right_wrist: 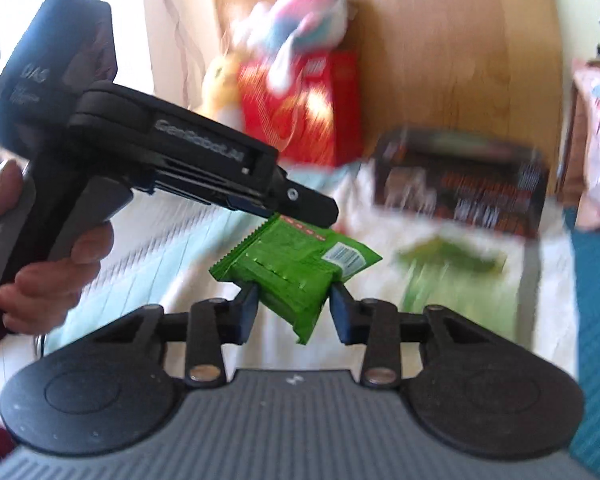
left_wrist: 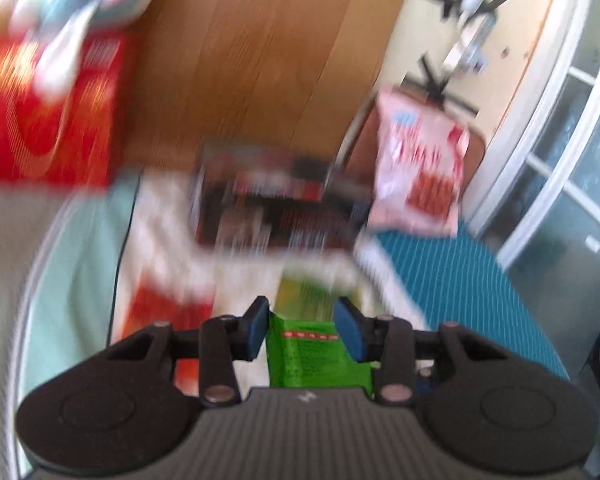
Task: Organize snacks
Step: 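Carry the bright green pack into the black box and release it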
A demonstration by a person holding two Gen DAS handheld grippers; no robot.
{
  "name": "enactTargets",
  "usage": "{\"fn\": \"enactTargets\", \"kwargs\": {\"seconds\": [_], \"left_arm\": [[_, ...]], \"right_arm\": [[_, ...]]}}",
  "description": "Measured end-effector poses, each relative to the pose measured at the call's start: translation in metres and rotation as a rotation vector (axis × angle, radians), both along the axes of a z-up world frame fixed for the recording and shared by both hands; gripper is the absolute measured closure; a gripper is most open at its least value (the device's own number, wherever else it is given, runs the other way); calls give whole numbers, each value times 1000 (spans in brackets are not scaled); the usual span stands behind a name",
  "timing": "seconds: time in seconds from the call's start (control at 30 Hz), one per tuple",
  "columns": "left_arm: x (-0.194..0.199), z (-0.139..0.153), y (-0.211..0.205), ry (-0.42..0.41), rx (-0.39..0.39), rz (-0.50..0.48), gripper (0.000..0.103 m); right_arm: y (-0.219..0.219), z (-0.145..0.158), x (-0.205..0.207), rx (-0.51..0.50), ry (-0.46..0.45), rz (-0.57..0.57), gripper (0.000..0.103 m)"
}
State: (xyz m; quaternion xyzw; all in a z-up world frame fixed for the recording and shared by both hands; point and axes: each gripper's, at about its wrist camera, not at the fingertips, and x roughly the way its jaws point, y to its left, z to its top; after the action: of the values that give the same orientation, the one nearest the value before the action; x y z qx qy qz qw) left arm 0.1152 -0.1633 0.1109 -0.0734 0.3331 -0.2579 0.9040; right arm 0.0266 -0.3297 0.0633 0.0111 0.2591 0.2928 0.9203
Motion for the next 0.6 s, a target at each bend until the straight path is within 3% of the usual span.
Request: {"fn": "enactTargets", "kwargs": {"seconds": [0.1, 0.2, 0.4, 0.47, 0.6], "left_arm": [[42, 31, -22, -109, -12, 6, 66], [85, 39, -46, -183, -1, 30, 65], [144, 5, -59, -75, -22, 150, 58], [138, -2, -53, -74, -18, 149, 56], [108, -5, -19, -65, -46, 128, 56]], "right_arm": [[-7, 21, 38, -6, -101, -54, 61], [-10, 32, 88, -23, -153, -114, 61], [-4, 15, 171, -73, -72, -185, 58], [-12, 15, 171, -61, -79, -220, 52], [-46, 18, 142, 46, -37, -243, 53]]}}
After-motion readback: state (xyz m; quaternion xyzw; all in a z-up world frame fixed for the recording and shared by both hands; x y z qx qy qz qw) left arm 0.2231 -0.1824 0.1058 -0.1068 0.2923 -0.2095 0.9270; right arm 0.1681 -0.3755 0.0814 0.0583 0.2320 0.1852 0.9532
